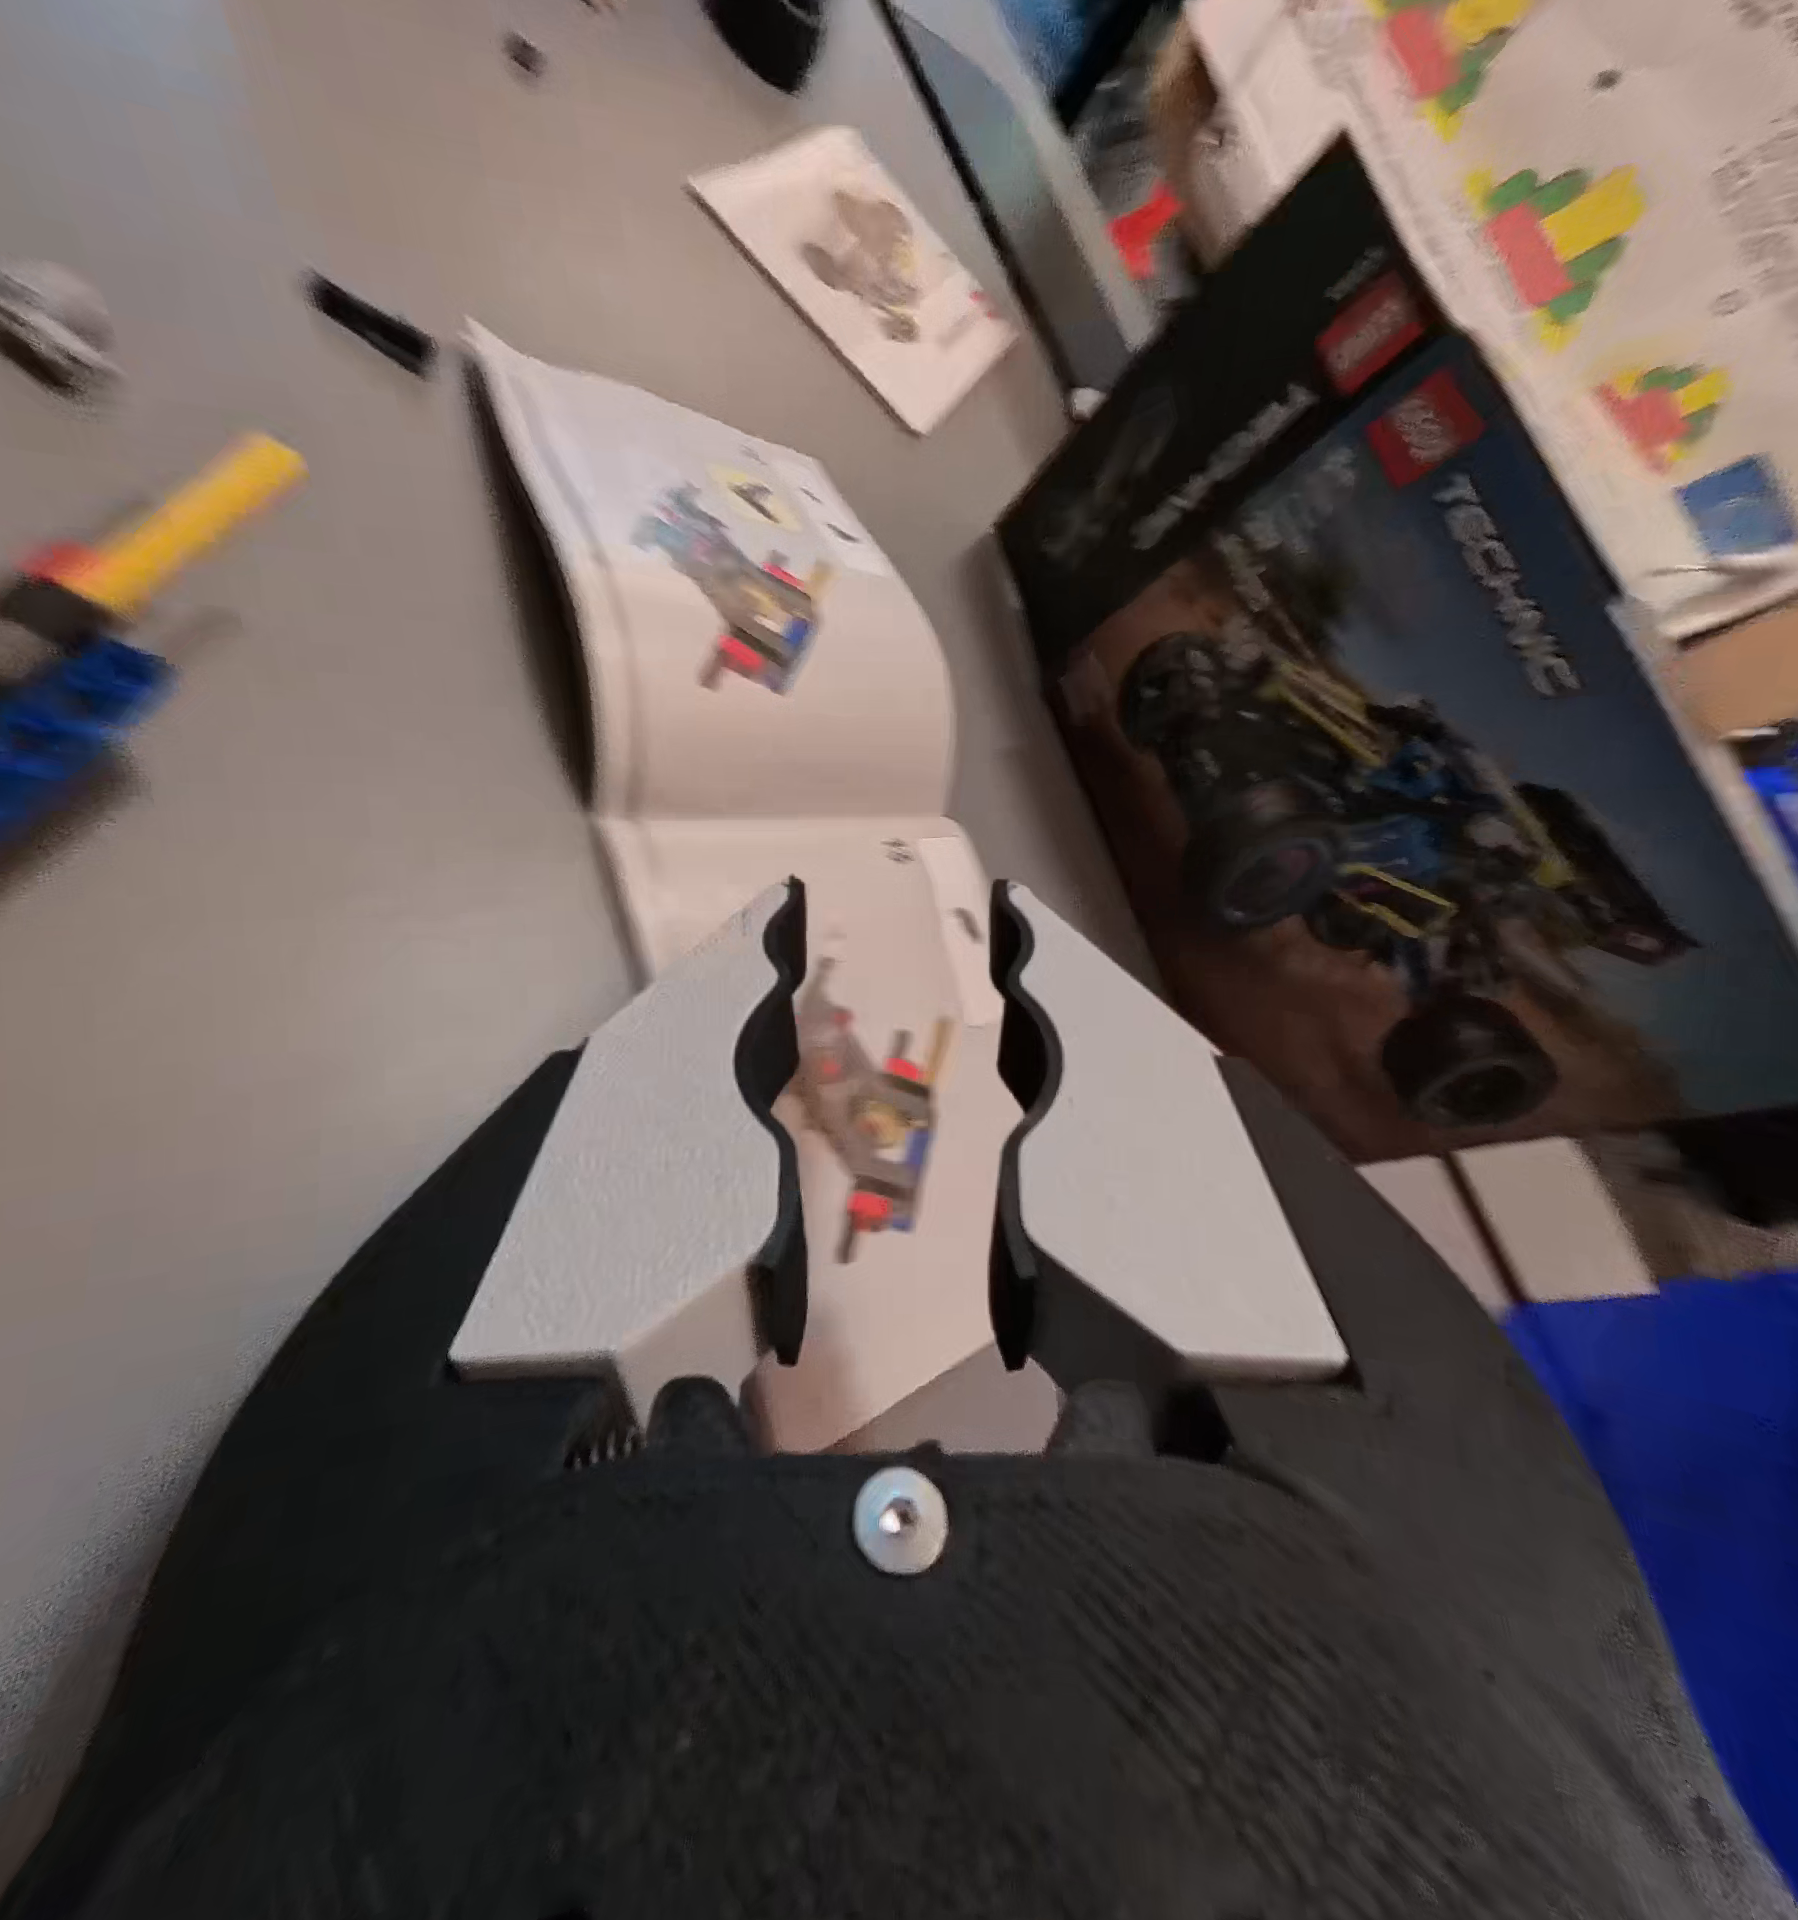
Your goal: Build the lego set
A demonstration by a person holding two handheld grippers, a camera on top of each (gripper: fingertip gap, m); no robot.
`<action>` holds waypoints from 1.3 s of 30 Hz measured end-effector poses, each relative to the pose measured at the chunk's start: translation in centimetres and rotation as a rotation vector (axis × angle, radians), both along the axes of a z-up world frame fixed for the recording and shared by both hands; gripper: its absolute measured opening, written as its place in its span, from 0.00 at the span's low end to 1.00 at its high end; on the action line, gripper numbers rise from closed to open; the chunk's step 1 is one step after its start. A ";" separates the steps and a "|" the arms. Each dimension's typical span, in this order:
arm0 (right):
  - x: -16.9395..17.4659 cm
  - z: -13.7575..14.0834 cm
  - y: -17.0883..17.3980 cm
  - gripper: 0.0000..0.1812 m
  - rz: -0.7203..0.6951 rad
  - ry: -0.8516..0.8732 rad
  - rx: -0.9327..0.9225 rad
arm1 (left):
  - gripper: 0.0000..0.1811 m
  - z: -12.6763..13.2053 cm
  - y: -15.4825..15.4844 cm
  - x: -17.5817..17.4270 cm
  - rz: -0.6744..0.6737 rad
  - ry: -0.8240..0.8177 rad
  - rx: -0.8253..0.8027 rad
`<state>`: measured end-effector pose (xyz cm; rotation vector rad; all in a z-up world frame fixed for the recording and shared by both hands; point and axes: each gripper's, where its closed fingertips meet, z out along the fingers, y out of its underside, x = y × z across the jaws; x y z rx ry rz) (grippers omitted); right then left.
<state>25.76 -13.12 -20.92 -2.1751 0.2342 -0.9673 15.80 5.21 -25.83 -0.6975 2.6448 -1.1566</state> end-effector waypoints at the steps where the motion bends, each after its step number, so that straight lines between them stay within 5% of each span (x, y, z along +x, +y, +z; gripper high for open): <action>1: -1.4 0.4 0.7 0.18 0.036 0.070 0.012 | 0.01 0.0 0.0 0.0 -0.006 -0.004 0.007; 8: -8.7 1.8 8.1 0.11 0.243 0.338 0.002 | 0.07 0.2 -0.1 -0.5 -0.136 -0.018 0.039; 15: -8.8 0.4 14.3 0.11 0.219 0.478 0.004 | 0.08 0.9 0.0 -0.1 -0.263 -0.019 0.033; 28: -8.6 -4.7 15.1 0.09 0.052 0.641 -0.161 | 0.01 0.0 -0.2 -0.6 -0.253 -0.046 0.021; 33: -9.1 -4.8 15.3 0.05 0.118 0.631 -0.216 | 0.01 0.0 -0.5 -1.2 -0.267 -0.054 0.015; 39: -10.9 -4.7 16.3 0.05 0.368 0.591 -0.264 | 0.03 0.0 0.0 -1.5 -0.280 -0.044 0.012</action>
